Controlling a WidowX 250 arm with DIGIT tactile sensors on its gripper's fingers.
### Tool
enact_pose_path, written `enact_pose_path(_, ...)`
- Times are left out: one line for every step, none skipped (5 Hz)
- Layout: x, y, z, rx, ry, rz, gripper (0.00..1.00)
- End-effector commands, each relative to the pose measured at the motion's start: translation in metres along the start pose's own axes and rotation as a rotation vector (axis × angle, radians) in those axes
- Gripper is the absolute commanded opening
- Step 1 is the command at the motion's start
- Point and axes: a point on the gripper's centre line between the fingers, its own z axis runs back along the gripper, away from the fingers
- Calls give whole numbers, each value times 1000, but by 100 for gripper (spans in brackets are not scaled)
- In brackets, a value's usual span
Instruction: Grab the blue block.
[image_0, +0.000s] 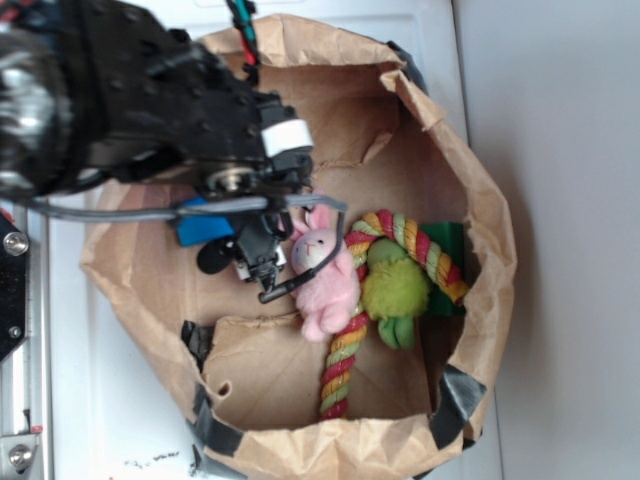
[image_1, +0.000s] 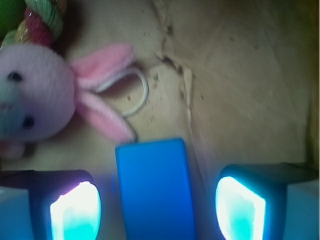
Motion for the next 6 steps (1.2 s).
enact_pose_path(5, -4, 3, -33, -67, -47, 100)
enact_pose_path(-3, -3, 3, -30, -77, -63, 100)
enact_pose_path(-6, 1, 0, -34, -86, -66, 100)
enact_pose_path(-6, 7, -2, -68, -82, -47, 100)
enact_pose_path(-7, 6, -3, -69, -73, -41, 100)
enact_pose_path(-9, 7, -3, -58, -72, -18, 0)
